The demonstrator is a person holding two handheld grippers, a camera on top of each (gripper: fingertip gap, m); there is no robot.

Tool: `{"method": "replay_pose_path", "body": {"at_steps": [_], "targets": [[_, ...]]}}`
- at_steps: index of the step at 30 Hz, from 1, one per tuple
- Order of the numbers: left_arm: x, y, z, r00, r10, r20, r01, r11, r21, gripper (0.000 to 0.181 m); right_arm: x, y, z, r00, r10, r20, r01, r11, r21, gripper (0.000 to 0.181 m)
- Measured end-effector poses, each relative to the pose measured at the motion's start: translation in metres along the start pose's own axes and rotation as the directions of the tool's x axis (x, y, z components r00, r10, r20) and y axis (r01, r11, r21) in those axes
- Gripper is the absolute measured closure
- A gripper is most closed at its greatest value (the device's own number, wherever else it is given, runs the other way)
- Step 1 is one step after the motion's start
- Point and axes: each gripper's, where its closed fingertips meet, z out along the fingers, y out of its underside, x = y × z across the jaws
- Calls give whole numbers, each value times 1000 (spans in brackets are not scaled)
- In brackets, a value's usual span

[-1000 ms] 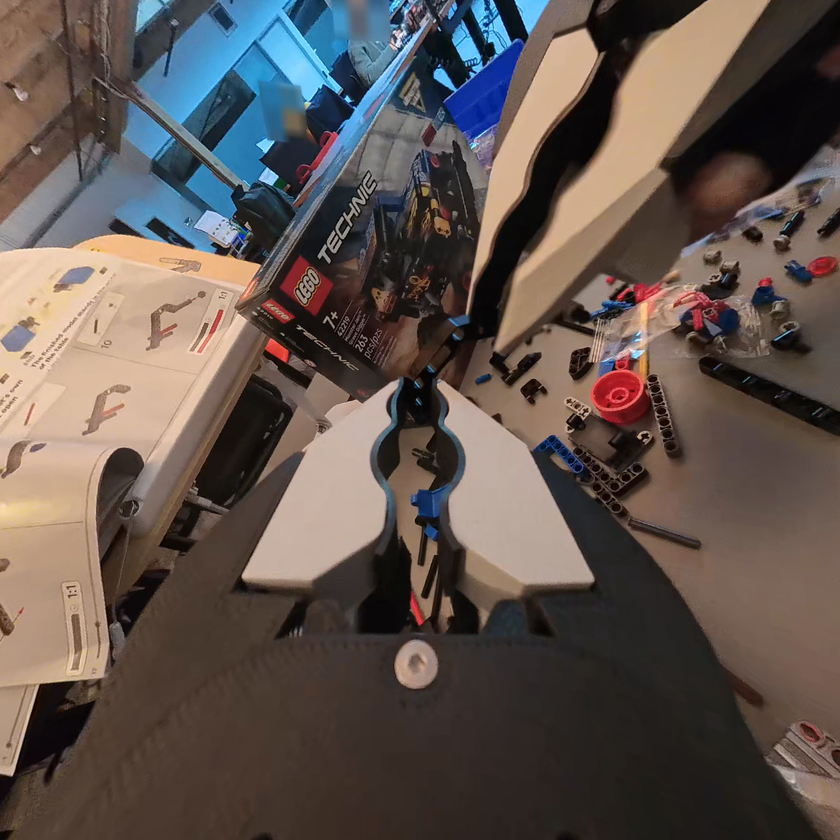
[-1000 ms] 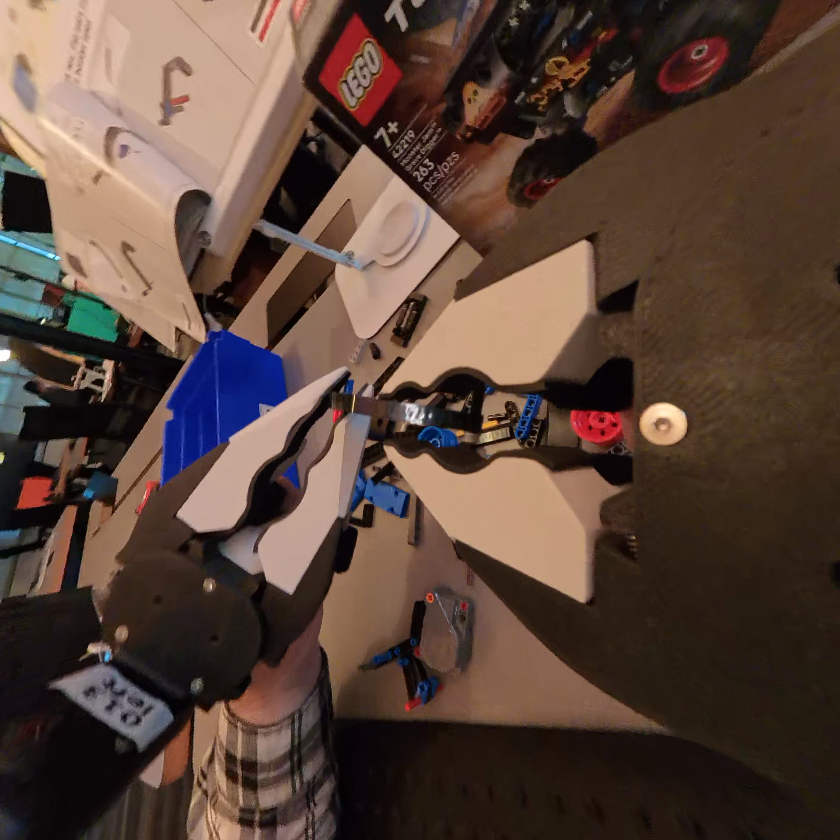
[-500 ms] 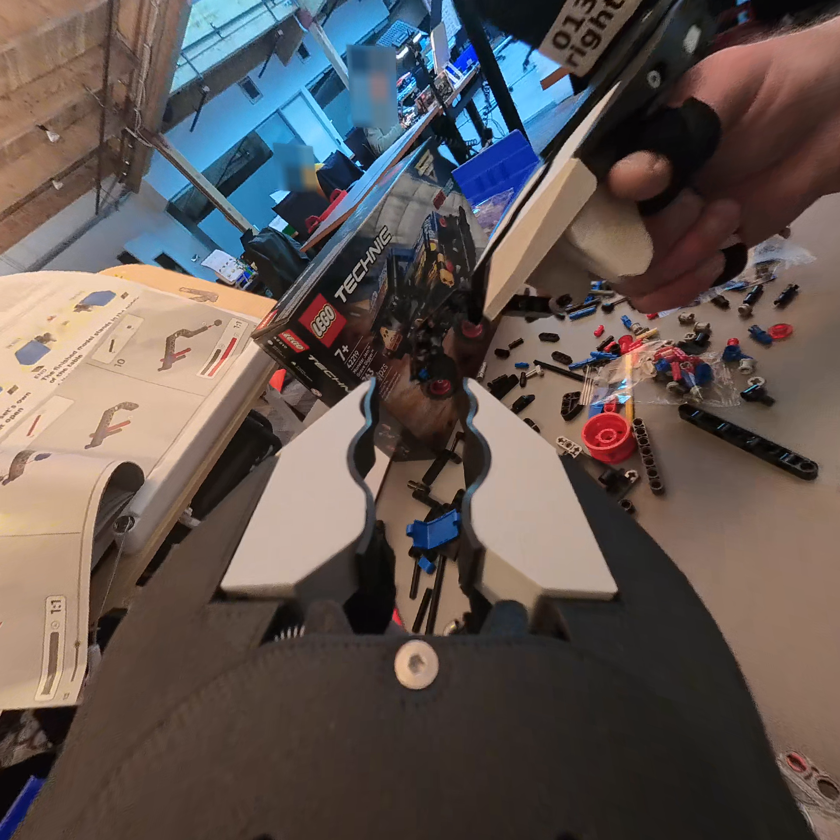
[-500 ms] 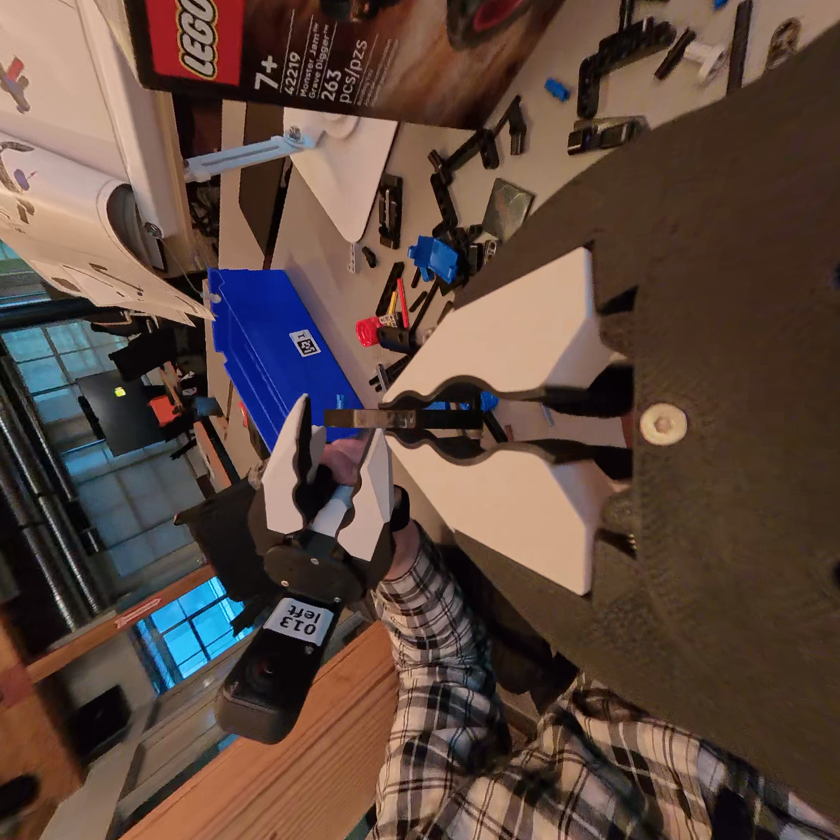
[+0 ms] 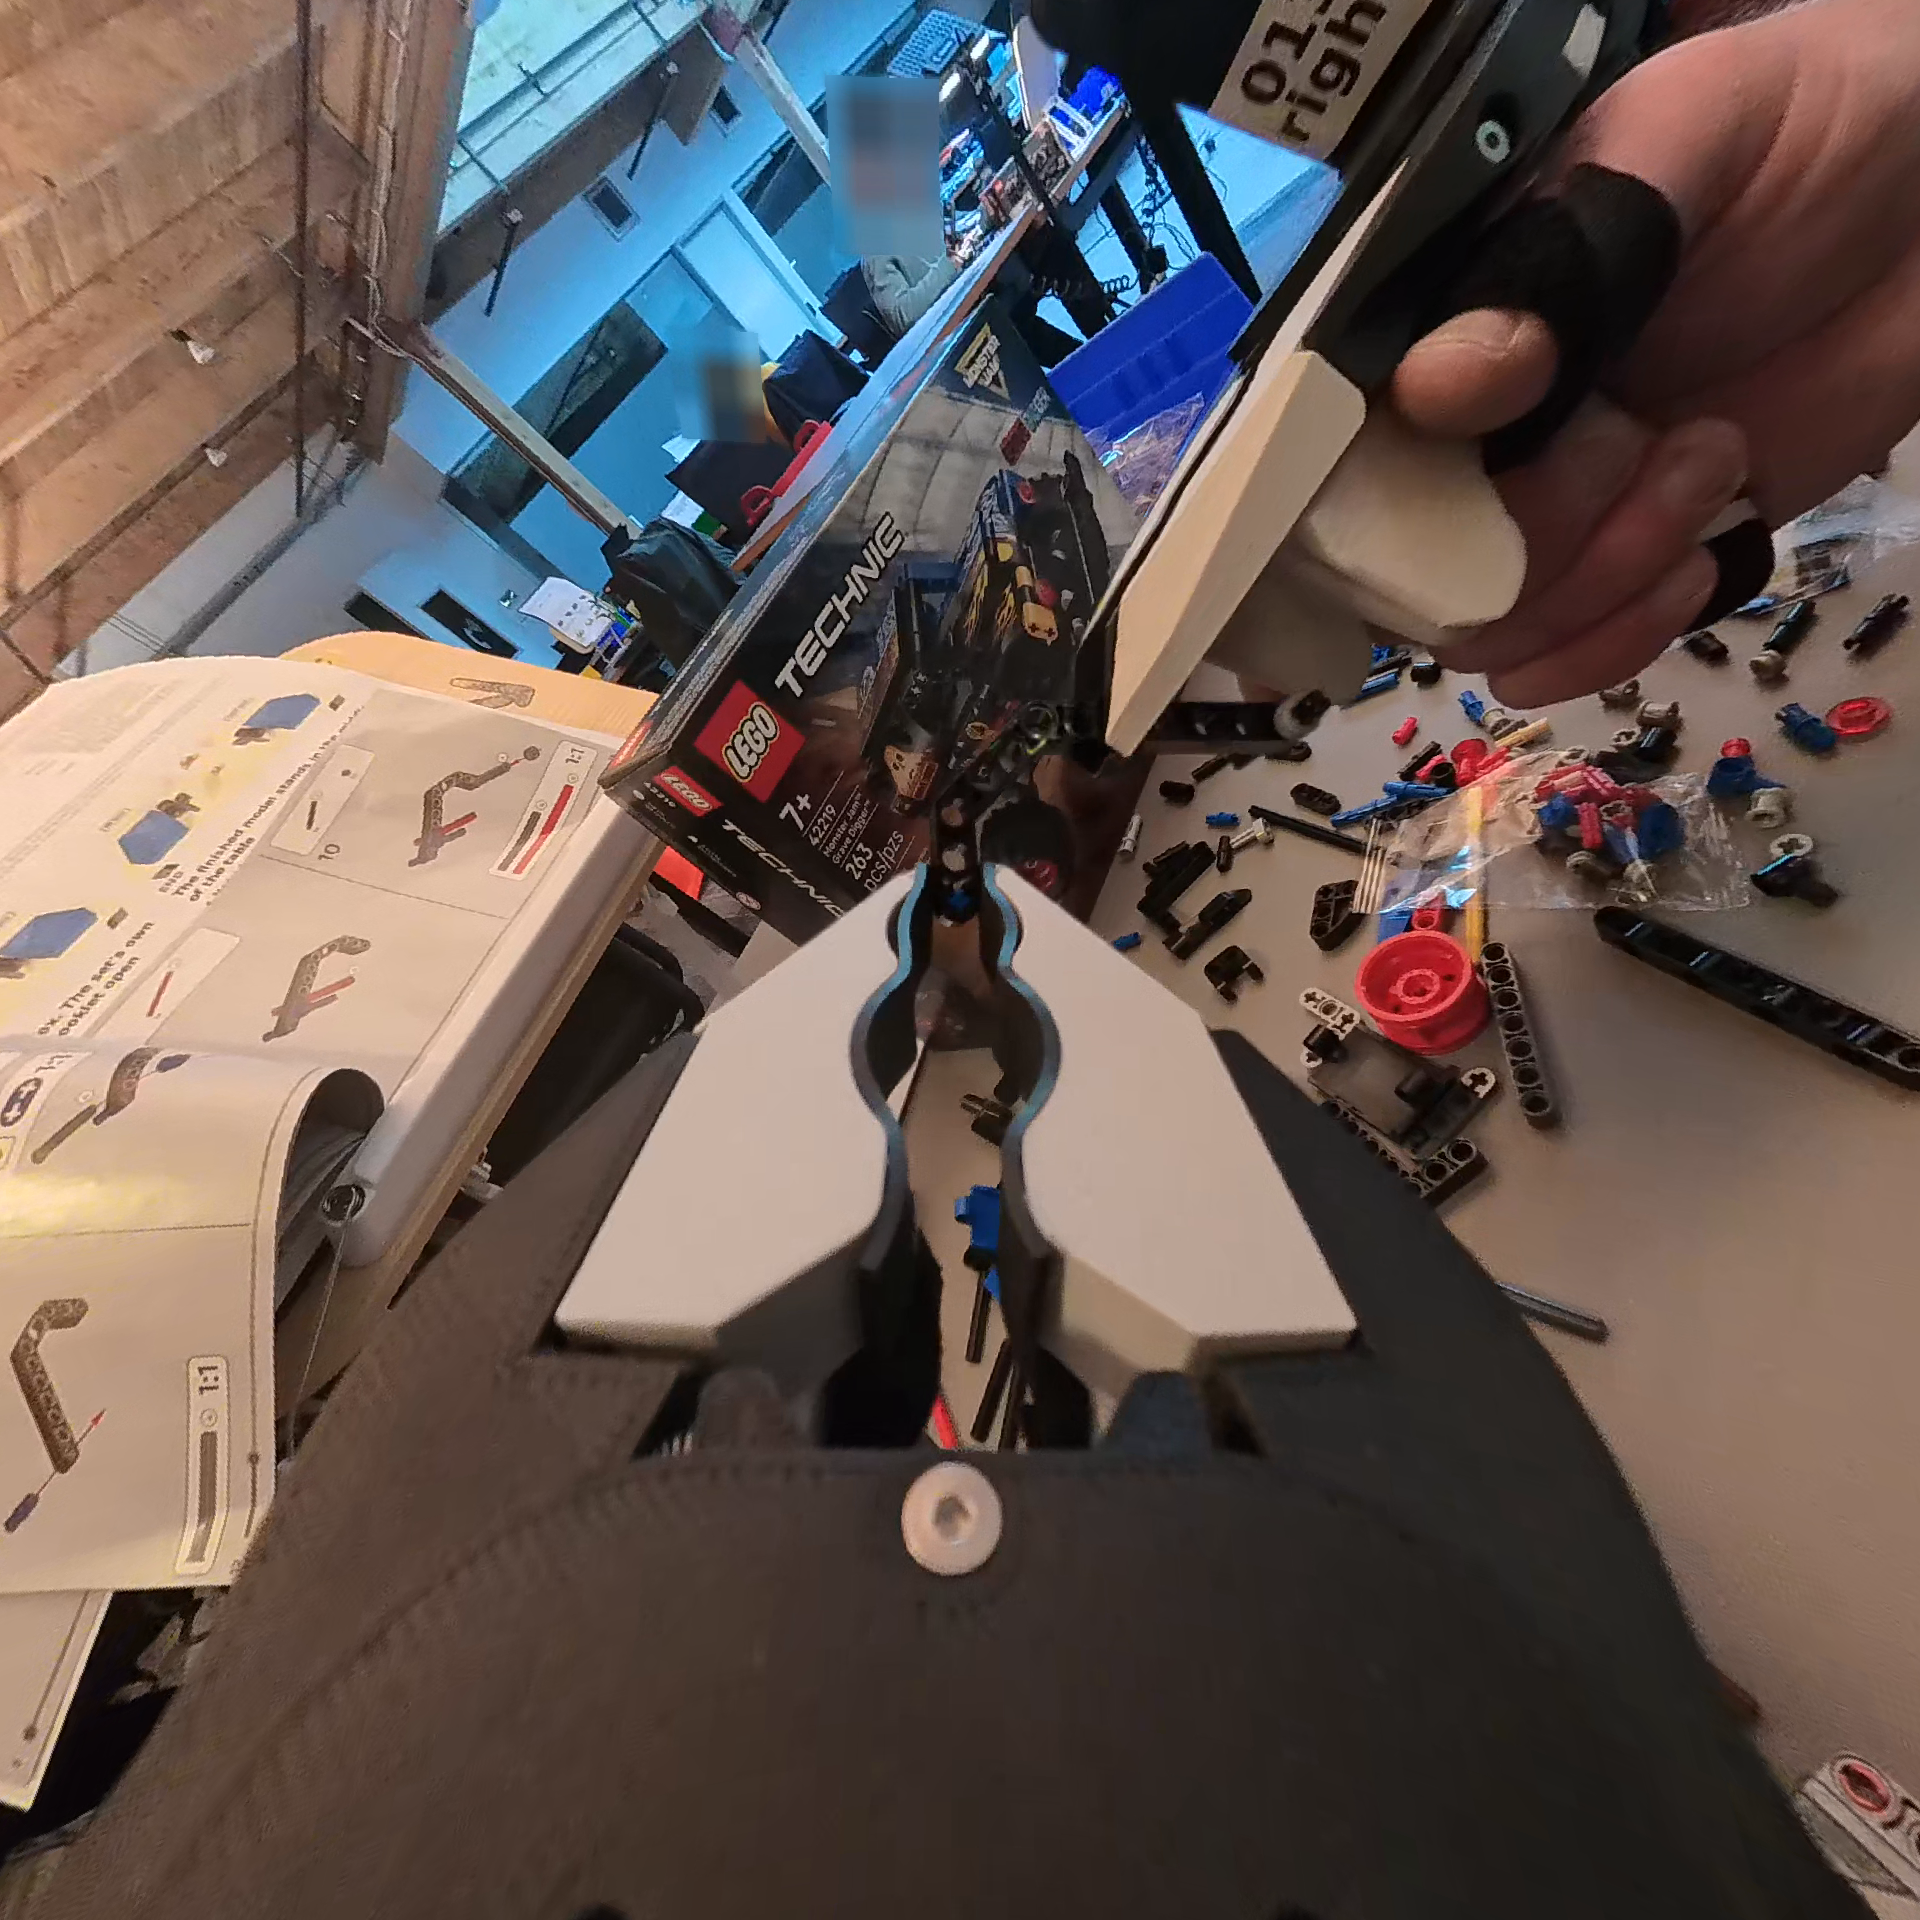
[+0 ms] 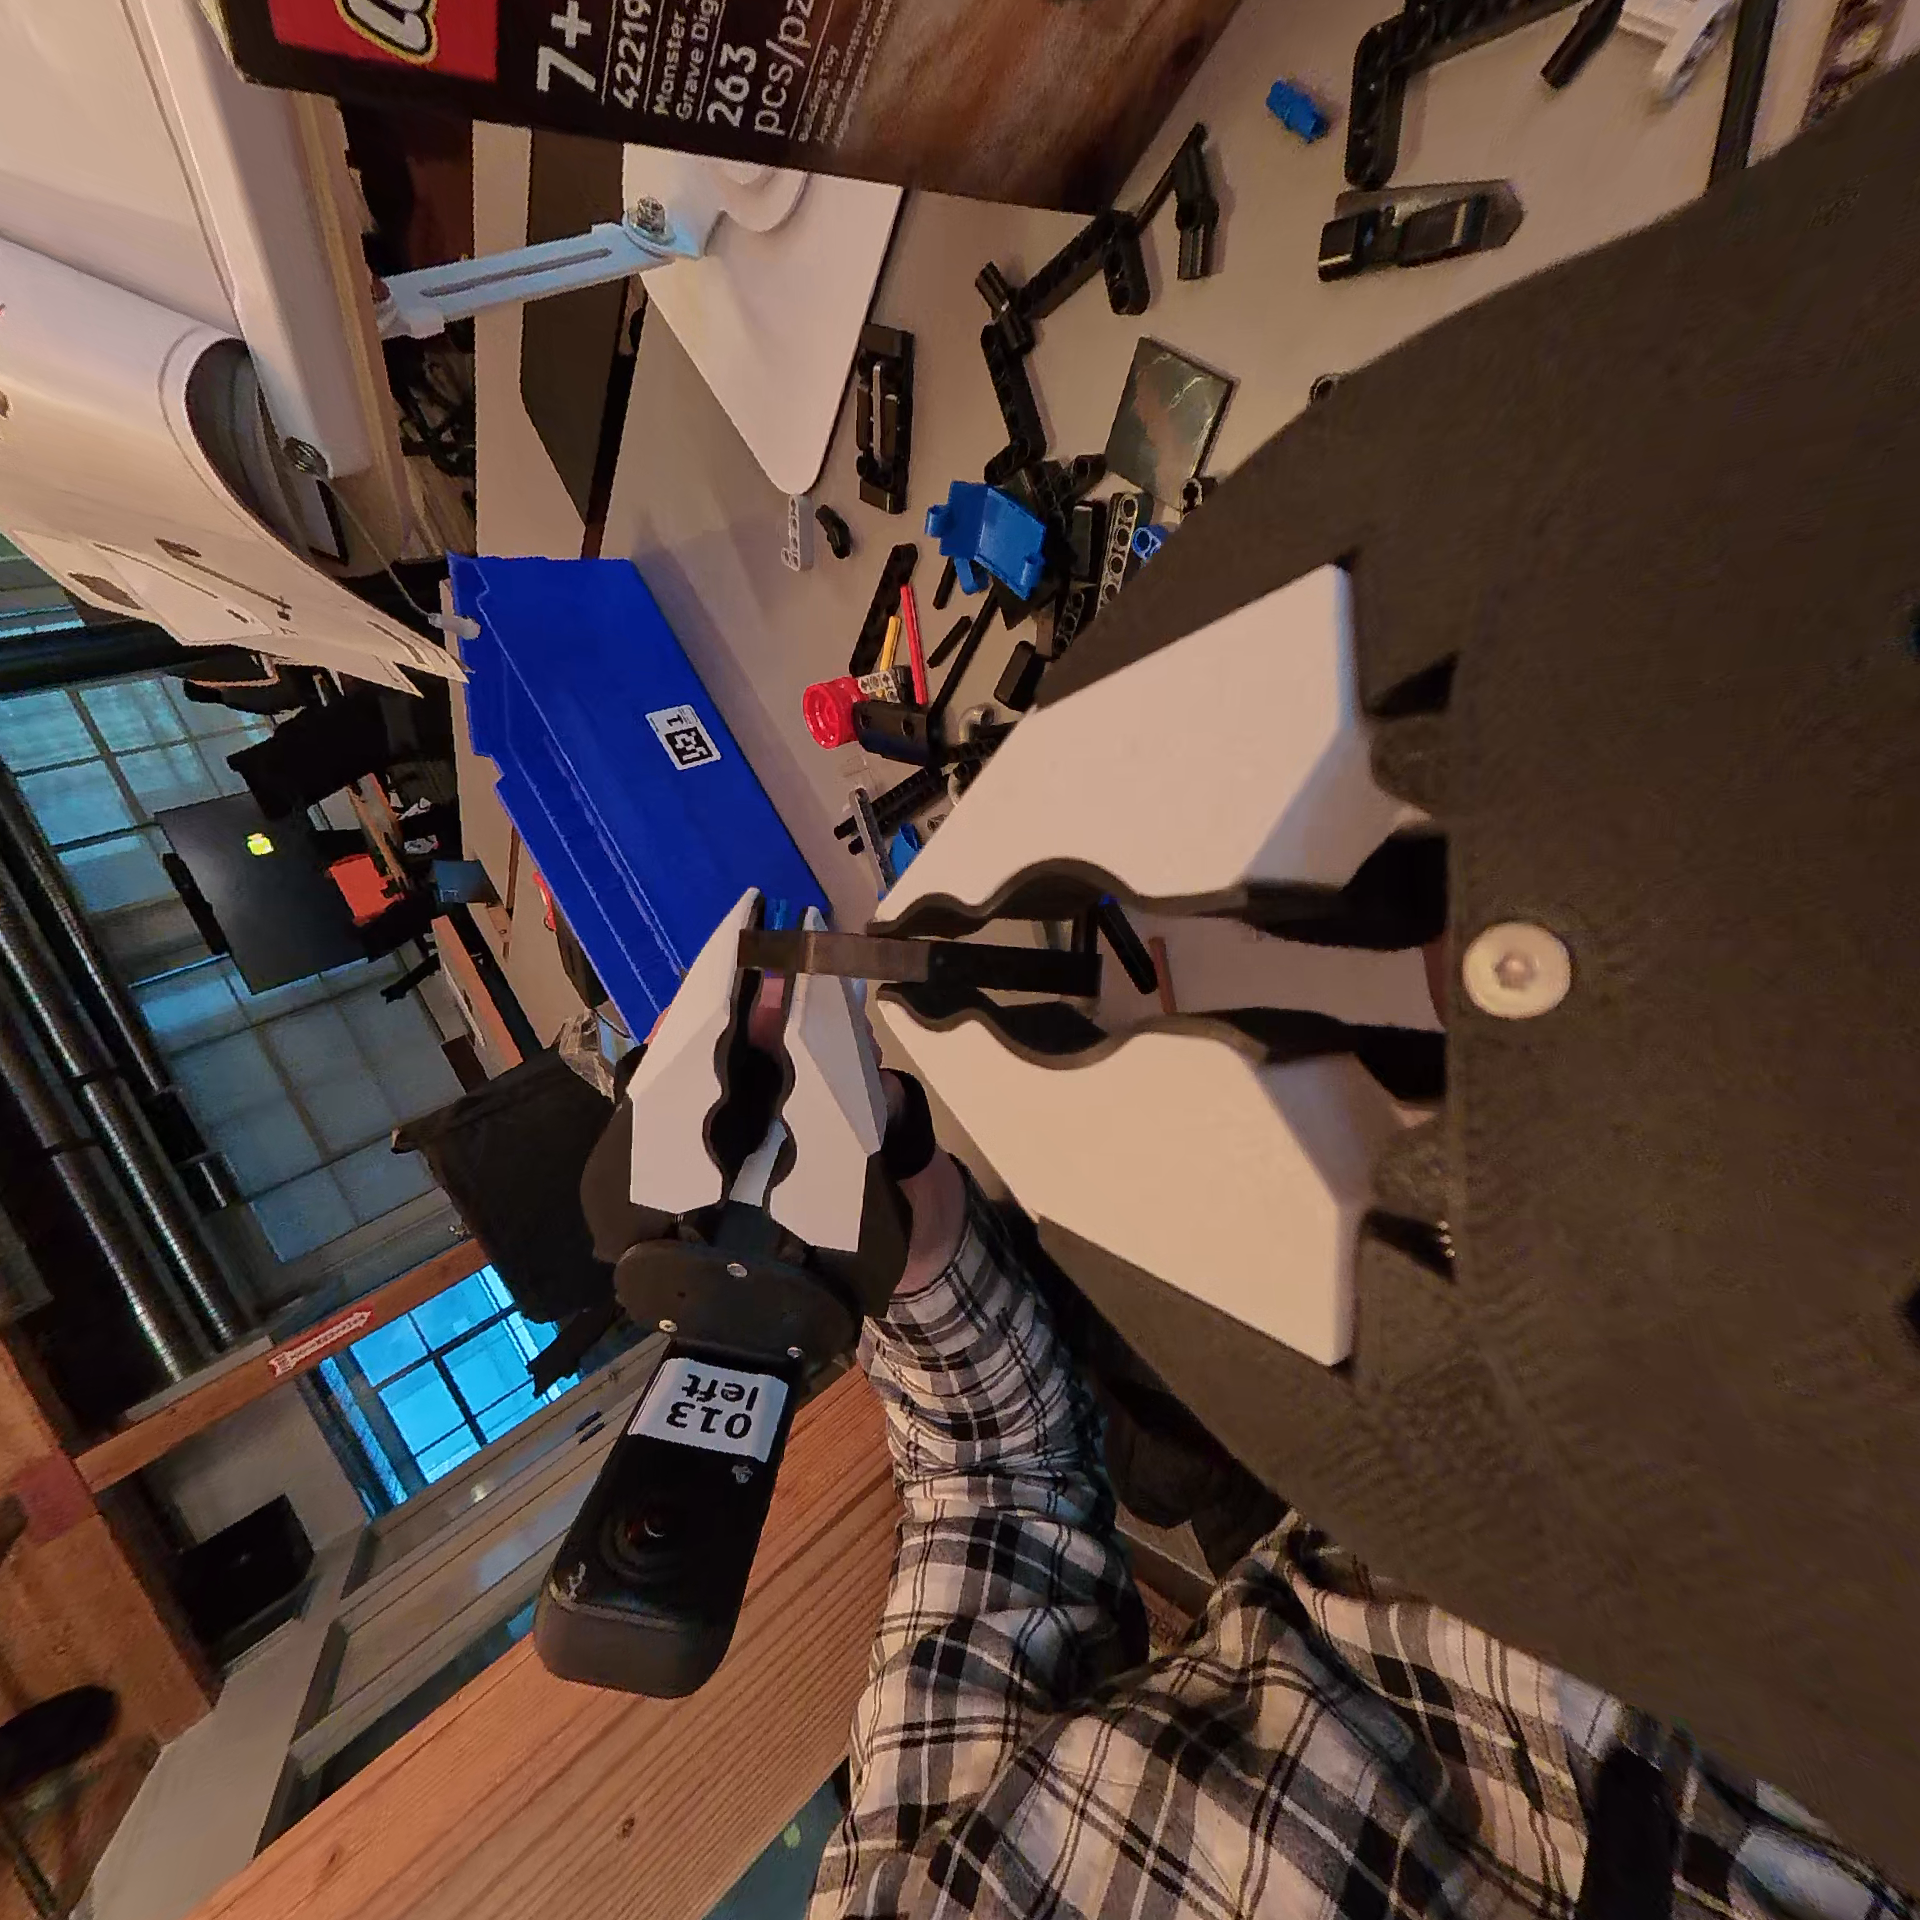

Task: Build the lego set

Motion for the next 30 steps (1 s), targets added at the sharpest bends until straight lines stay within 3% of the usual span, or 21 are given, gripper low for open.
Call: {"method": "replay_pose_path", "body": {"at_steps": [19, 25, 30], "targets": [[1, 2, 2, 1000, -25, -9, 25, 1000, 2, 176, 0, 2, 0, 1000, -28, -13, 28, 999, -17, 174], [-1, 5, 3, 998, -64, -13, 64, 998, 5, 158, 4, -4, -5, 1000, -6, -22, 6, 1000, 15, 176], [-2, 2, 3, 1000, -20, 12, 20, 1000, 8, 163, 3, -3, -5, 1000, 6, -13, -6, 1000, 15, 176]]}}
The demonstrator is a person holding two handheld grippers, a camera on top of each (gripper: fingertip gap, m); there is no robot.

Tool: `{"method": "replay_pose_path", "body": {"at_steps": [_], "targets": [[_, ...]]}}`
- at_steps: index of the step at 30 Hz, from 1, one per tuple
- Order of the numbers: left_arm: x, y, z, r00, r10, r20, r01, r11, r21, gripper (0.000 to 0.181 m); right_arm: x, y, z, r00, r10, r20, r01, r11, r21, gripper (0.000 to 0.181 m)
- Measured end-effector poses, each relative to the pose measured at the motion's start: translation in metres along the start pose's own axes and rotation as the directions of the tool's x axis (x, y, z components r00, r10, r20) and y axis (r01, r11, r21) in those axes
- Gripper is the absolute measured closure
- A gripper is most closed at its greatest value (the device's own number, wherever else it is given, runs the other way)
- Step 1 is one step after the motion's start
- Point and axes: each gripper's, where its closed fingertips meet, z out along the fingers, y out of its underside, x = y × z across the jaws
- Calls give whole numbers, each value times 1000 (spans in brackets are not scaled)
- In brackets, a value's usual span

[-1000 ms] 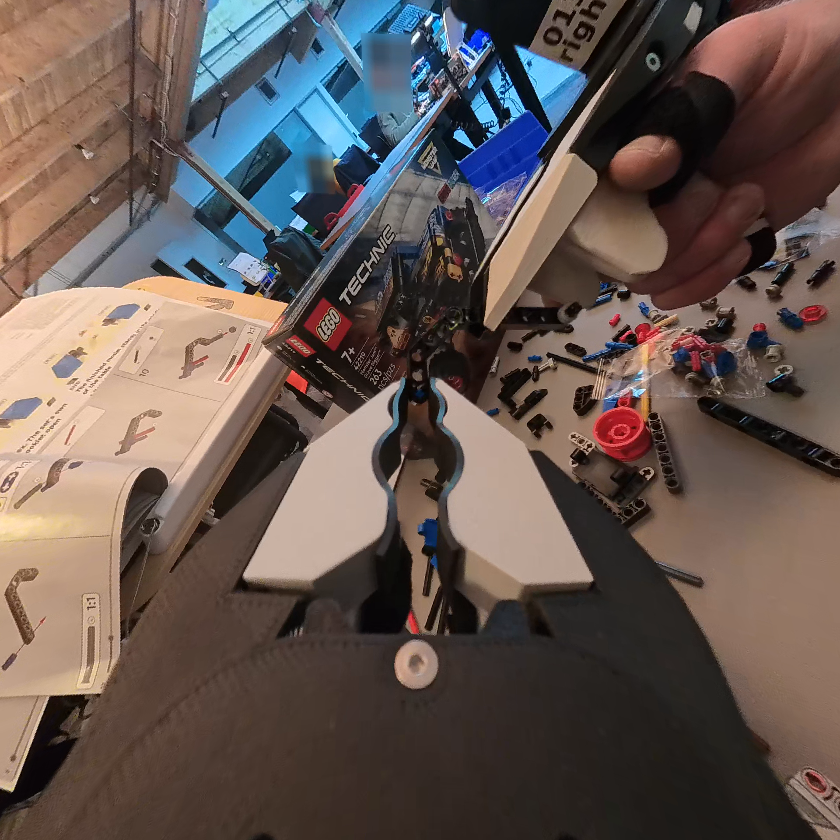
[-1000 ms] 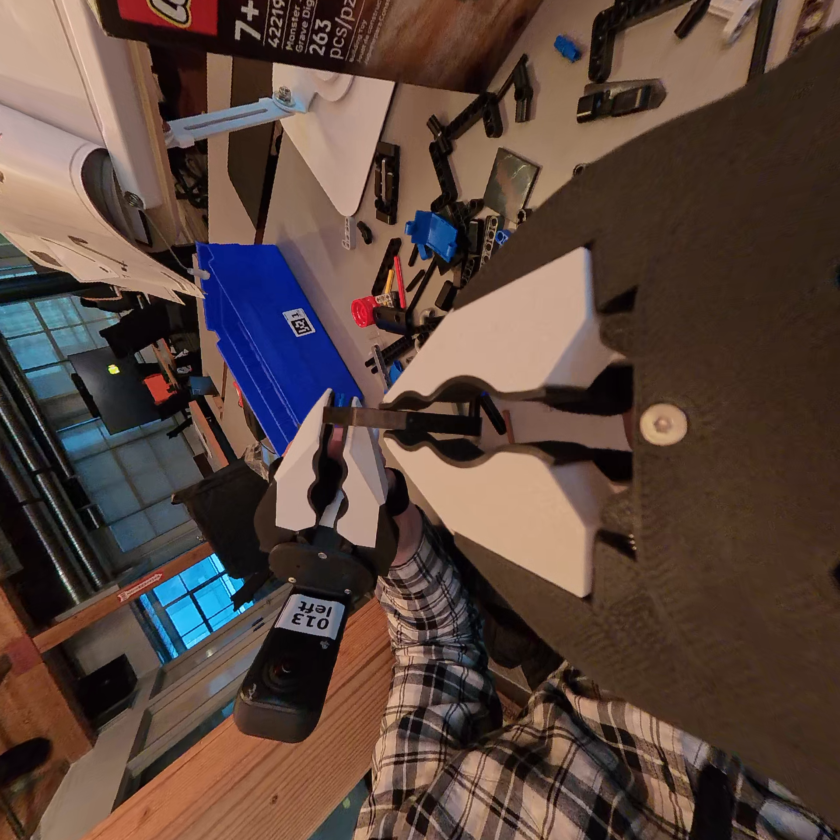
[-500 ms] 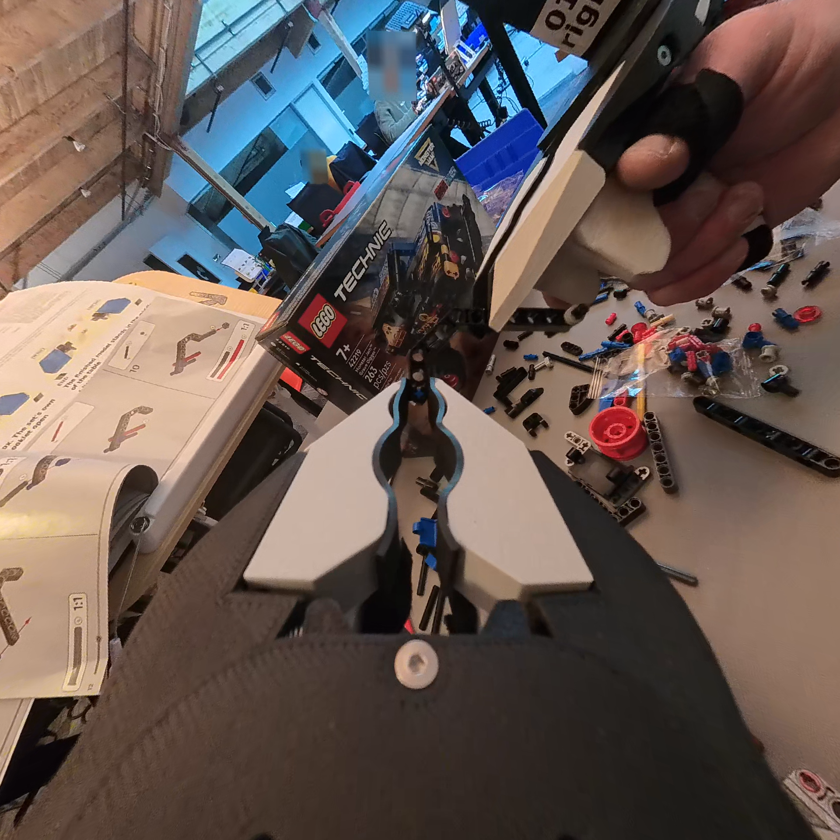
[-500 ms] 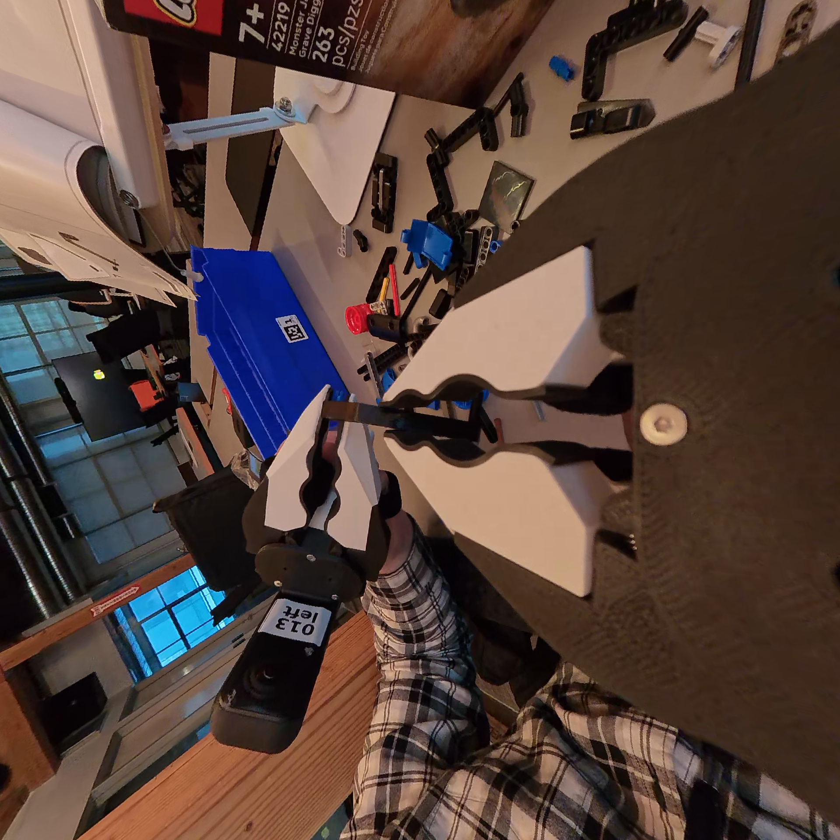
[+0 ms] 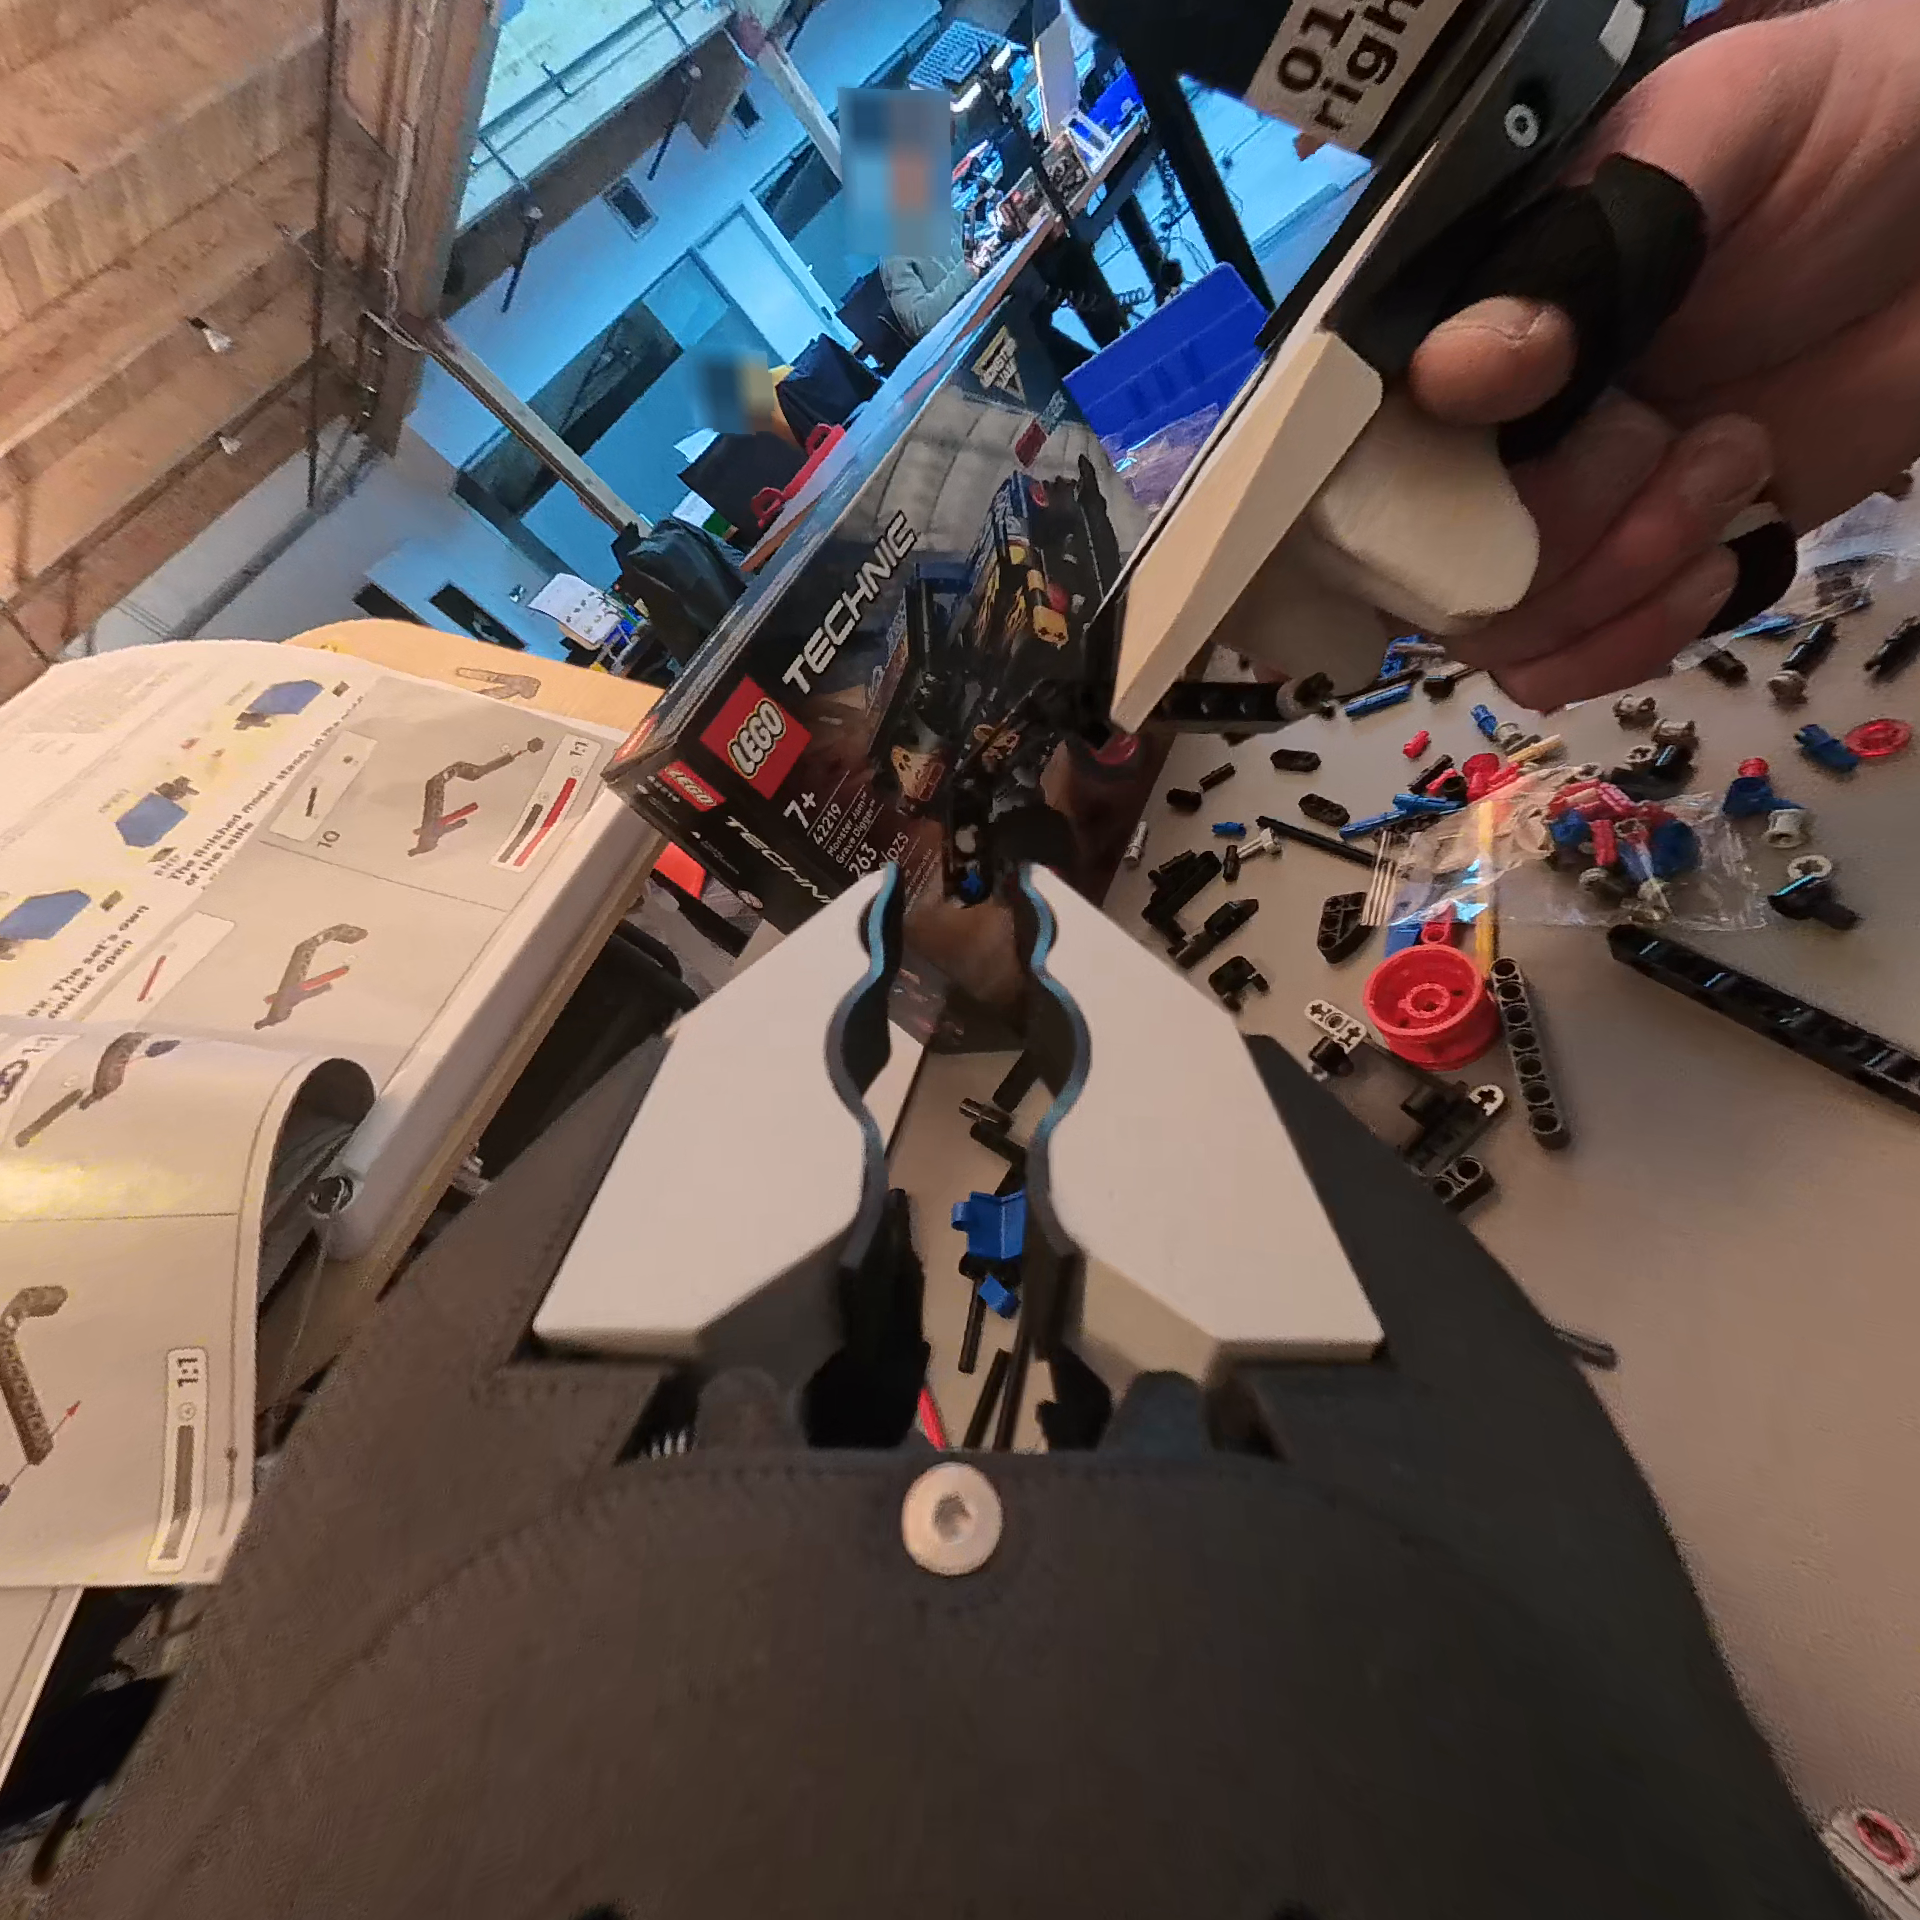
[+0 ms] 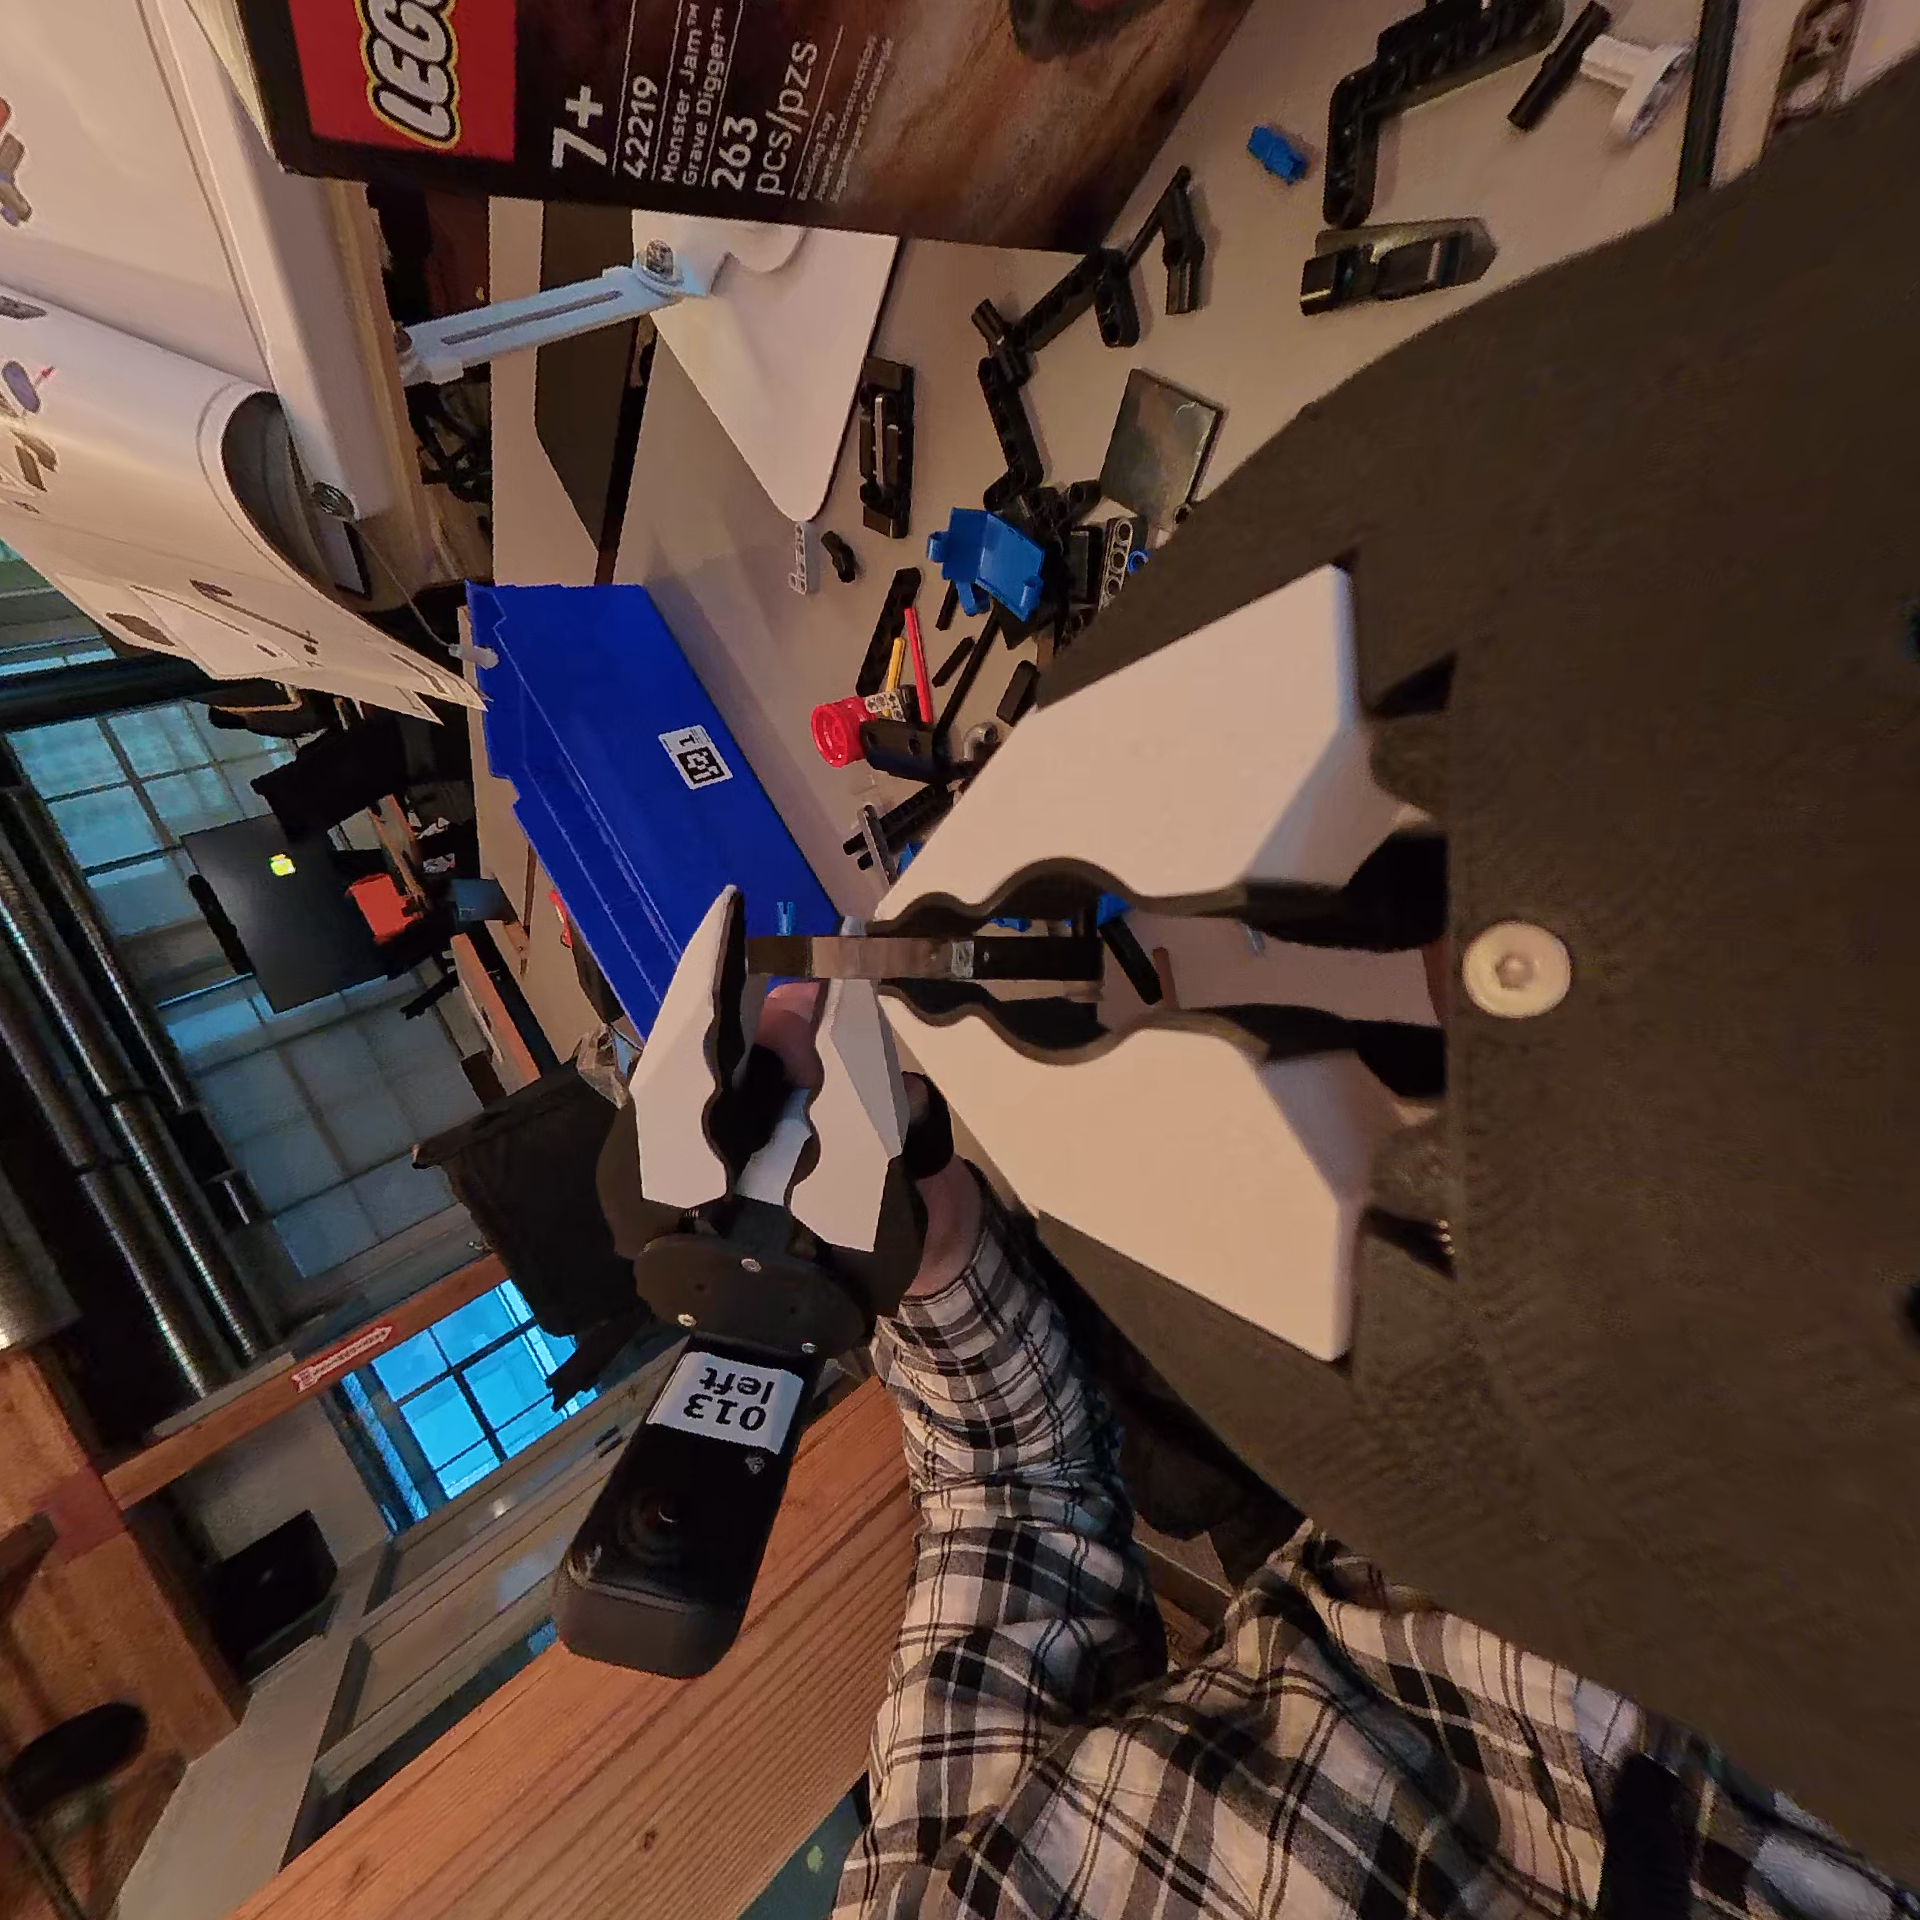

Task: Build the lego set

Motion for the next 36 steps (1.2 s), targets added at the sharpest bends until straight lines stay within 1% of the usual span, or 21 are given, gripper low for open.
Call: {"method": "replay_pose_path", "body": {"at_steps": [3, 7, 14, 17, 20, 24, 26, 30, 31, 32, 33, 35, 36], "targets": [[2, -1, -1, 1000, 18, -1, -18, 1000, 5, 175, -1, 1, 1, 1000, 2, 5, -2, 1000, -4, 175], [1, -1, -1, 1000, 27, 6, -27, 1000, 0, 175, -2, 1, 1, 1000, 4, 7, -4, 1000, -2, 175], [1, -3, -1, 1000, 20, 3, -20, 1000, 13, 175, -2, 2, 1, 999, -42, -11, 42, 999, -12, 175], [3, -3, -1, 1000, 10, -9, -10, 1000, 14, 169, 0, 3, 0, 995, -90, -34, 89, 996, -27, 176], [3, -5, -3, 1000, -8, -26, 9, 999, 32, 174, -3, 2, -1, 990, -136, -40, 135, 990, -28, 176], [4, -5, -3, 1000, 22, -18, -21, 999, 27, 175, -4, 2, -1, 983, -178, -50, 177, 984, -30, 175], [6, -6, -3, 999, 45, -21, -44, 999, 24, 175, -4, 1, -1, 980, -192, -58, 190, 981, -30, 170], [13, -10, -2, 992, 122, -17, -121, 992, 19, 175, -5, 8, 3, 962, -263, -79, 257, 963, -80, 167], [16, -11, -2, 990, 136, -20, -136, 990, 22, 175, -6, 9, 4, 958, -276, -82, 269, 959, -86, 169], [17, -11, -2, 990, 142, -13, -142, 990, 18, 175, -6, 9, 5, 952, -292, -92, 284, 955, -90, 175], [16, -11, -1, 989, 145, -11, -144, 989, 16, 175, -5, 8, 6, 945, -310, -105, 301, 949, -92, 176], [16, -12, -2, 994, 105, -29, -104, 994, 35, 173, -7, 7, 6, 933, -342, -113, 334, 939, -86, 176], [16, -12, -2, 996, 74, -47, -72, 997, 38, 169, -9, 5, 5, 930, -352, -107, 346, 935, -73, 176]]}}
